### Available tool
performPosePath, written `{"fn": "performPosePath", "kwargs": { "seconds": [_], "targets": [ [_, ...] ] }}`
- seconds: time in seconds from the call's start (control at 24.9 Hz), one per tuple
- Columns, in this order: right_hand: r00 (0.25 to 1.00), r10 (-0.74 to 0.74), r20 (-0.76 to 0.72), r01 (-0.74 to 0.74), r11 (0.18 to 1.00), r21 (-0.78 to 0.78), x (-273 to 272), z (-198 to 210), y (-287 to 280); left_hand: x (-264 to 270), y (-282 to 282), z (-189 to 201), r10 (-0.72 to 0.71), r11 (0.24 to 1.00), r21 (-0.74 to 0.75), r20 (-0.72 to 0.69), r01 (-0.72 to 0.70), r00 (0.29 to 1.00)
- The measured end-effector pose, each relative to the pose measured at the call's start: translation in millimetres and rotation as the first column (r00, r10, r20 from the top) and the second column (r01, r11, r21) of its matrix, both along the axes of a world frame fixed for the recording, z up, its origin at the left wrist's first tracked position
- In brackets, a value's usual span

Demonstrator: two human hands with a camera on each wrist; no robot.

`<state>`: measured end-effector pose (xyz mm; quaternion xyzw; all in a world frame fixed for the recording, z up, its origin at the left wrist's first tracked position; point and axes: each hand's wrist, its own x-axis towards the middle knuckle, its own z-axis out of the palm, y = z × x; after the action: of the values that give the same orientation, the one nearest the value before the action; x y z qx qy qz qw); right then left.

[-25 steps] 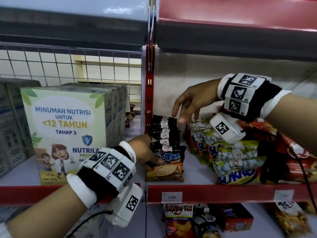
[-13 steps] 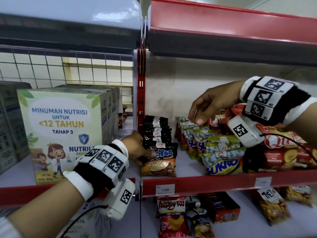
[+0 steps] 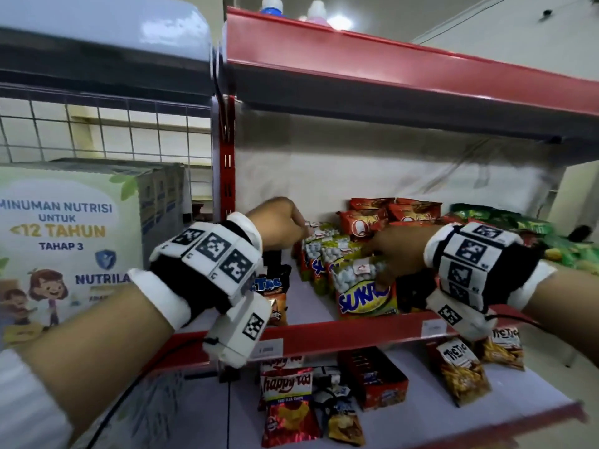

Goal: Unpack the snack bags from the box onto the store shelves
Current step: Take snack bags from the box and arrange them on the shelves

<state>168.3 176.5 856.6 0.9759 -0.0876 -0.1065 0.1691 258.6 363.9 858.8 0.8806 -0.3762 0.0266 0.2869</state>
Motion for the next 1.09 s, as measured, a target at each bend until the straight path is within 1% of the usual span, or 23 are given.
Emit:
{"fn": "performPosePath", "kwargs": {
  "seconds": [0.04,0.08,0.16,0.2,0.24,0.32,0.44,0.52,0.6,0.64,0.72,0.8,0.84,0.88,0.93,0.97,1.05,1.09],
  "targets": [
    [0.999,-0.005,0.037,0.005,1.0,0.007,0.8,-1.9,-4.6,-4.3,-13.6,-4.2,-0.037,0.998,0.053,-0.023,0.038,0.999],
    [0.998,-0.006,0.06,0.004,1.0,0.028,2.1,-2.9,-8.1,-7.3,-25.8,-10.0,-0.061,0.987,0.143,-0.052,0.068,0.997],
    [0.996,0.012,0.09,-0.016,0.999,0.046,5.4,-2.0,-16.5,-11.4,-49.0,-20.5,-0.075,0.928,0.357,-0.102,0.107,0.992],
    [0.994,0.017,0.104,-0.023,0.998,0.059,7.0,-3.4,-20.1,-11.7,-58.5,-26.5,-0.07,0.9,0.422,-0.117,0.114,0.991],
    [0.992,0.017,0.124,-0.027,0.996,0.08,8.5,-6.3,-23.1,-10.4,-66.7,-32.8,-0.062,0.889,0.444,-0.125,0.111,0.99],
    [0.987,0.028,0.159,-0.046,0.992,0.116,11.8,-13.2,-29.4,-7.0,-80.3,-44.4,-0.048,0.91,0.401,-0.152,0.106,0.987],
    [0.988,0.059,0.143,-0.074,0.992,0.105,17.3,-19.2,-32.4,-3.8,-88.2,-52.4,-0.041,0.963,0.248,-0.246,0.103,0.968],
    [0.983,0.095,0.159,-0.117,0.984,0.135,19.1,-23.1,-34.8,-2.0,-86.8,-53.1,-0.015,0.982,0.173,-0.309,0.072,0.951],
    [0.967,0.14,0.215,-0.18,0.968,0.177,18.1,-27.3,-36.3,-2.6,-83.2,-53.8,0.019,0.988,0.153,-0.319,0.032,0.948],
    [0.959,0.161,0.233,-0.208,0.959,0.191,16.8,-28.4,-36.0,-3.4,-81.1,-54.1,0.04,0.985,0.173,-0.297,0.013,0.954],
    [0.957,0.188,0.221,-0.231,0.954,0.191,12.0,-25.7,-34.9,-4.8,-78.7,-52.1,0.065,0.971,0.237,-0.25,-0.004,0.966],
    [0.963,0.201,0.181,-0.239,0.946,0.217,4.3,-11.7,-36.8,-7.4,-76.9,-42.8,0.079,0.962,0.272,-0.284,0.001,0.956],
    [0.966,0.186,0.178,-0.227,0.941,0.249,1.2,0.3,-39.7,-6.0,-76.2,-33.2,0.087,0.954,0.298,-0.28,0.001,0.956],
    [0.966,0.169,0.197,-0.219,0.936,0.274,-0.1,14.6,-43.4,-2.3,-75.2,-20.4,0.101,0.951,0.309,-0.248,-0.021,0.964],
    [0.96,0.156,0.231,-0.218,0.937,0.274,0.9,29.7,-47.6,5.6,-73.9,-7.0,0.122,0.958,0.279,-0.221,-0.057,0.968],
    [0.951,0.153,0.267,-0.221,0.944,0.244,4.6,44.0,-52.5,15.1,-73.3,6.4,0.136,0.973,0.215,-0.218,-0.089,0.966],
    [0.938,0.162,0.306,-0.214,0.966,0.145,19.1,66.6,-60.6,36.3,-73.8,30.6,0.168,0.985,0.076,-0.212,-0.155,0.963],
    [0.933,0.179,0.313,-0.22,0.97,0.101,27.9,73.1,-63.0,45.7,-74.8,38.4,0.182,0.983,0.042,-0.194,-0.177,0.964]
  ]
}}
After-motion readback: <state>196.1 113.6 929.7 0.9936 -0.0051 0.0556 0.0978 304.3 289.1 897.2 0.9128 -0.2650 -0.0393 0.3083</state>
